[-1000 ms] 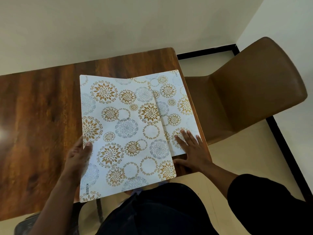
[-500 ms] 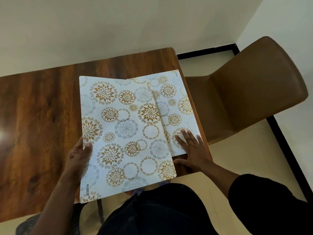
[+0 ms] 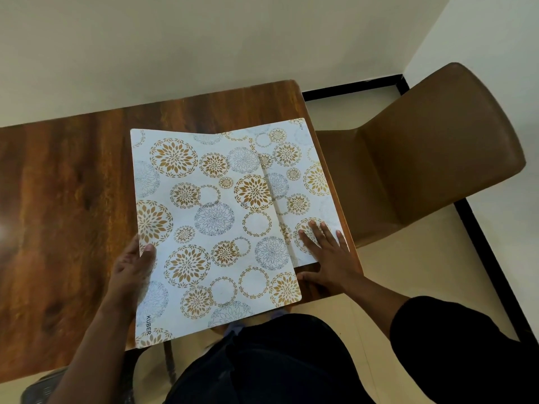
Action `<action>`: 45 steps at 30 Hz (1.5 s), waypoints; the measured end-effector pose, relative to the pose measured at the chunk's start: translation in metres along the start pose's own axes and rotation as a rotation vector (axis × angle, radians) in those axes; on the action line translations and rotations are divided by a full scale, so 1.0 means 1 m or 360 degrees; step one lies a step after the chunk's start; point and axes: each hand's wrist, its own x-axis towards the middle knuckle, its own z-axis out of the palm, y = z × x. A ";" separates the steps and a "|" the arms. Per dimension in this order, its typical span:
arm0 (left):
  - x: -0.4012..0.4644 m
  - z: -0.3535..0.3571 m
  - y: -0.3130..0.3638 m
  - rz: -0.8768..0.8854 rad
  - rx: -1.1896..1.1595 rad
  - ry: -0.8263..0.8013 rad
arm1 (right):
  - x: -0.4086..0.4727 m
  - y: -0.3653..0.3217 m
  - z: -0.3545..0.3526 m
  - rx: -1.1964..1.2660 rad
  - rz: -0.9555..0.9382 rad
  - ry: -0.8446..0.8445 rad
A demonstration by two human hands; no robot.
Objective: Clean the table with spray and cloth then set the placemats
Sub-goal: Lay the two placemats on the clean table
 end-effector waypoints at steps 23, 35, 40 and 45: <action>-0.020 -0.001 0.003 0.0014 -0.0018 0.0007 | 0.001 -0.006 -0.002 0.0057 0.0071 -0.0050; -0.024 -0.014 -0.006 0.0035 0.0018 0.0080 | -0.002 -0.014 -0.015 0.0032 0.0111 -0.0111; -0.027 -0.013 -0.007 0.0033 -0.0041 0.0082 | 0.018 -0.041 -0.034 0.0505 0.0315 0.0279; -0.033 -0.011 -0.006 0.0079 -0.0090 0.0113 | 0.046 -0.094 -0.087 0.1928 0.0599 0.0112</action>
